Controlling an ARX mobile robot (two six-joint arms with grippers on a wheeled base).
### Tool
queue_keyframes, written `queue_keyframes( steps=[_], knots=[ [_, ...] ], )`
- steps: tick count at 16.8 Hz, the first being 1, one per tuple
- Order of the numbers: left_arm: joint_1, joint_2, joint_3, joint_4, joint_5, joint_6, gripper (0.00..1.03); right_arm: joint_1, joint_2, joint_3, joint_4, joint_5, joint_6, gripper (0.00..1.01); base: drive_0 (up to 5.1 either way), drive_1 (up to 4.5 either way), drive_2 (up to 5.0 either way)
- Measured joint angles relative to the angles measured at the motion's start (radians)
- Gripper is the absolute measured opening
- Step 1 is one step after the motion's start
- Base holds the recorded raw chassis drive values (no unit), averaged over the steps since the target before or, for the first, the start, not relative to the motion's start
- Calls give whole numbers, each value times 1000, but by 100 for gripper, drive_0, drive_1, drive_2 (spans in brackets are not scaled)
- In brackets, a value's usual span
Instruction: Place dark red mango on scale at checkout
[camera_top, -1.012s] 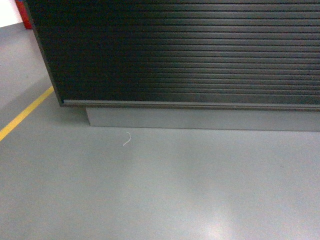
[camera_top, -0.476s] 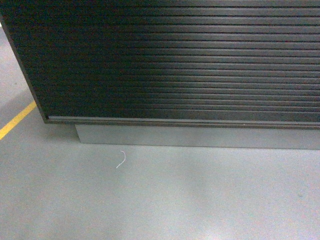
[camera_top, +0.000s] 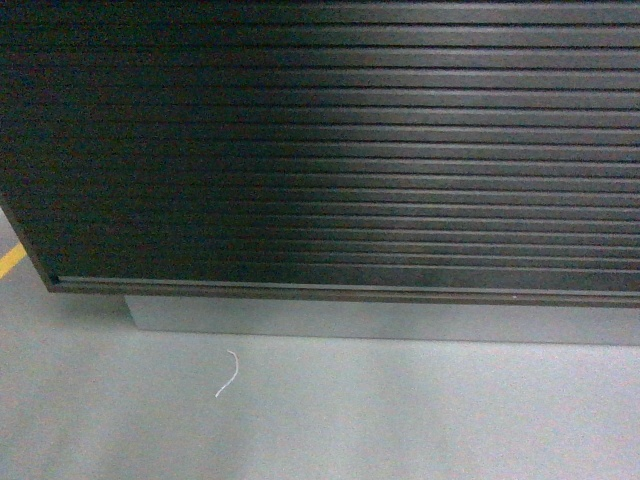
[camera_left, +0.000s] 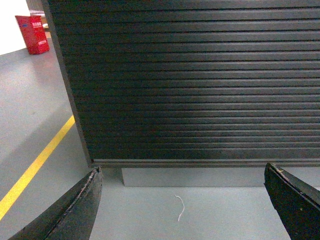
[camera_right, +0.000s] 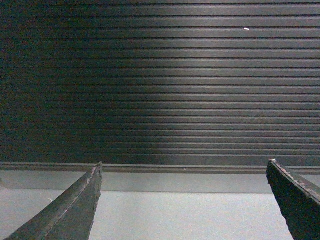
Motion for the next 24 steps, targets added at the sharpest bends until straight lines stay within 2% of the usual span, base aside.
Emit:
queue_keyframes(
  steps=[14,24],
  knots=[
    [0,0,0,-1,0,0,98,0,0,0,-3,0,0,98,-7,329,-343],
    [0,0,0,-3,0,0,98,0,0,0,-4,0,0,98,0,0,0]
  ],
)
